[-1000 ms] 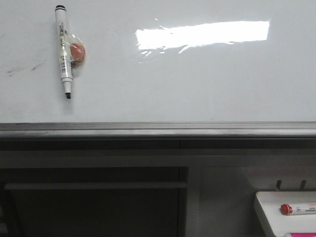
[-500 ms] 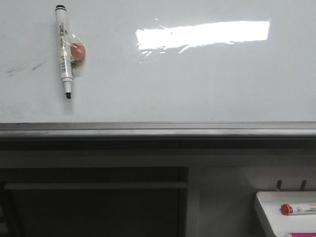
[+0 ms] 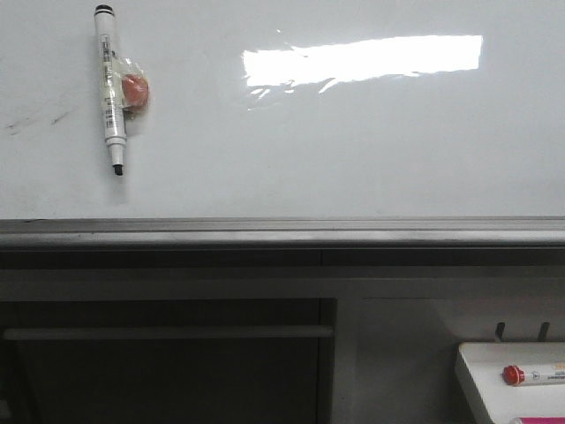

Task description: Write number 2 on whiteboard

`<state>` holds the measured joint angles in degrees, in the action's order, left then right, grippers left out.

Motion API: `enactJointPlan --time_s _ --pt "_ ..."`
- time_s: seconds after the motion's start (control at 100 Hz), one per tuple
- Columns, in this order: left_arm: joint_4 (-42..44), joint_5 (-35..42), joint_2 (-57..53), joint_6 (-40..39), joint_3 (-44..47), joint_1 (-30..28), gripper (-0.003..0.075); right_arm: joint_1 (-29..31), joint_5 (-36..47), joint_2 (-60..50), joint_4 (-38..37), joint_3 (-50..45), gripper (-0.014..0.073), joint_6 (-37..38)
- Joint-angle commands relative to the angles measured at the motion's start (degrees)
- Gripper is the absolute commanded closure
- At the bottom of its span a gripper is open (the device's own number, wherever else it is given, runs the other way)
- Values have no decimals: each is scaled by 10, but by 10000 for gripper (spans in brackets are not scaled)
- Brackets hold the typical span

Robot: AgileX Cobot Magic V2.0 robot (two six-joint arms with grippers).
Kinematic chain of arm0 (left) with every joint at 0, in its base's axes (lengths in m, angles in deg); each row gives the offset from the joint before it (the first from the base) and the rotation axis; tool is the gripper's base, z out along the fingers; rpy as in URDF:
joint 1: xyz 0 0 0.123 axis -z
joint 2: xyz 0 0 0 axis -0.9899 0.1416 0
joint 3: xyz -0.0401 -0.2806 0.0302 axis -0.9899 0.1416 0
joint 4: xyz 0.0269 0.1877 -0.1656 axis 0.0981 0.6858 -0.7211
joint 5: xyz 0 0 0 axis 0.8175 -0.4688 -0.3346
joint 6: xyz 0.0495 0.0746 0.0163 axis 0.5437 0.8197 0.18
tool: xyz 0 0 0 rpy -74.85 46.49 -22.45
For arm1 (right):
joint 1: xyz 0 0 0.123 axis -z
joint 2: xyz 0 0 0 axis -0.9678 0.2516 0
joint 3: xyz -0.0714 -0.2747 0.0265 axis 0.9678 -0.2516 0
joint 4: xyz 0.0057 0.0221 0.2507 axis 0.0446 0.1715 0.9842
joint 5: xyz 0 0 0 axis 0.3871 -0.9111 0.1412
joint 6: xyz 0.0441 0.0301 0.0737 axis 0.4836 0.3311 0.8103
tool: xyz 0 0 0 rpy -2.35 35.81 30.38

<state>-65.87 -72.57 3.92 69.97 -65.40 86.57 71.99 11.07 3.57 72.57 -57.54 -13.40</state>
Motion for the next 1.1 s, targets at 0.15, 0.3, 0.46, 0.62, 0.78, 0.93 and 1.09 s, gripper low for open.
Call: enactJointPlan --time_s 0.15,0.3,0.46,0.62,0.78,0.93,1.09 --pt "166 -158 190 0 -172 5 727 -1 -144 133 -29 157 592 -111" --pt "189 -225 296 43 -225 23 536 -4 -138 177 -29 183 374 -111" --pt "161 -196 375 43 -239 92 414 -51 -121 191 -23 185 246 -111" --pt "121 -154 445 43 -255 154 414 -102 -121 210 -22 186 246 -111" --pt "53 -109 504 43 -289 185 414 -115 -113 240 -1 194 246 -111" --pt "35 -101 553 43 -320 189 414 -115 -86 272 40 212 246 -111" --pt "16 -101 597 43 -331 189 415 -115 -81 302 55 232 246 -111"
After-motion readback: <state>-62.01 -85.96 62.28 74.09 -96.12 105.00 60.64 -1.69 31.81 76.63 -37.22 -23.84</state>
